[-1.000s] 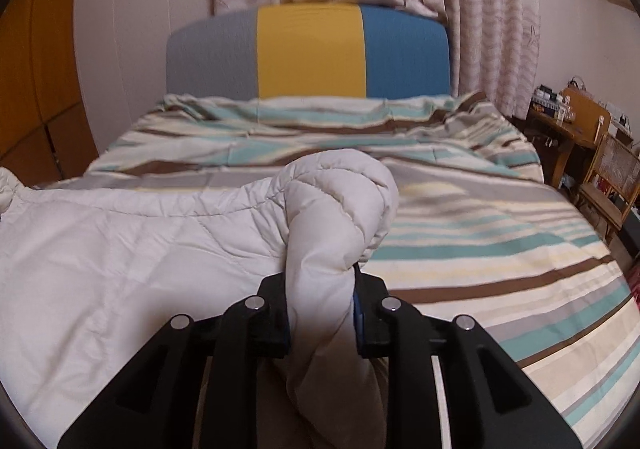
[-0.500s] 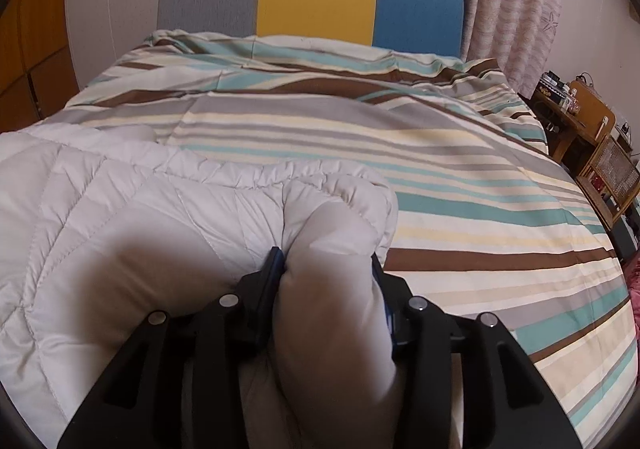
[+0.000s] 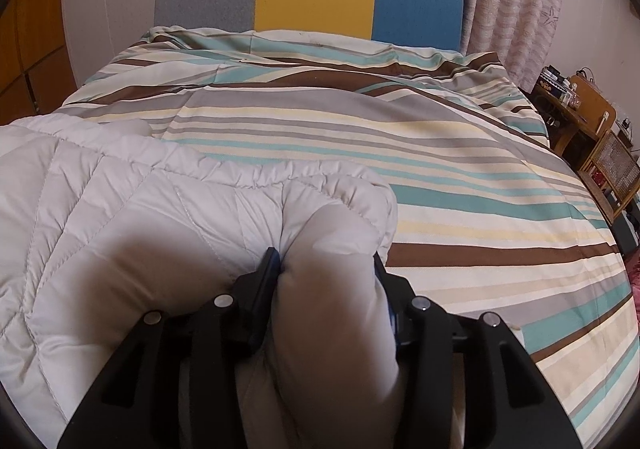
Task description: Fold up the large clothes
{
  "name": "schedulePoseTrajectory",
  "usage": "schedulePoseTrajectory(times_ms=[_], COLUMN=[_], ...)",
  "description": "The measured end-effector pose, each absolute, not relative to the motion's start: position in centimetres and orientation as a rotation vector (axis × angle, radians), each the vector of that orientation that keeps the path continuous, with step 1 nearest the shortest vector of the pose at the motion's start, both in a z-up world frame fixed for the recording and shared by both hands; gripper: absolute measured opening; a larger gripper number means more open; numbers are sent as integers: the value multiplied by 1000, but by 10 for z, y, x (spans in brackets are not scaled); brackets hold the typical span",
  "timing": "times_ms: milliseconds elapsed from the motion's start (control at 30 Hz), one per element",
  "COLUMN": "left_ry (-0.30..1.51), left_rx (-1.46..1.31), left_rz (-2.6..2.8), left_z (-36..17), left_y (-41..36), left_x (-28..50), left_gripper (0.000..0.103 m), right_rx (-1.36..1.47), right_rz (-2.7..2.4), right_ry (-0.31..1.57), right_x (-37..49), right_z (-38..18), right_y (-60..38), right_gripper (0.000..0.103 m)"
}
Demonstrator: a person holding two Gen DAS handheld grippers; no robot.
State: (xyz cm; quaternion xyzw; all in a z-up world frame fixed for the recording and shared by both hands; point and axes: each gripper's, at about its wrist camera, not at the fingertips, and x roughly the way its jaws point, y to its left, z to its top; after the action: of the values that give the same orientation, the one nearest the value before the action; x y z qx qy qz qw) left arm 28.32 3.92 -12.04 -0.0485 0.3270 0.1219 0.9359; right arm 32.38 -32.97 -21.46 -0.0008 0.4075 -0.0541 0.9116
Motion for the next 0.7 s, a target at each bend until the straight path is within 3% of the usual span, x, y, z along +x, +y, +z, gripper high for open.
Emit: schedulePoseTrajectory(times_ms=[233,500,700], left_ry=[599,681,701], left_rx=[21,106,57], left_rz=[170,174,179], left_z=[-87,-155,-180], left_y=[-52,-79,-67], left_x=[290,326,332], left_gripper=[72,72,80], right_rx=[5,20,26], right_rz=[-112,-105,-100], right_ry=[835,829,823], right_x=[323,322,321], right_z=[-213,-213,-211], right_y=[-330,-331,-330], right_gripper=[44,46,48])
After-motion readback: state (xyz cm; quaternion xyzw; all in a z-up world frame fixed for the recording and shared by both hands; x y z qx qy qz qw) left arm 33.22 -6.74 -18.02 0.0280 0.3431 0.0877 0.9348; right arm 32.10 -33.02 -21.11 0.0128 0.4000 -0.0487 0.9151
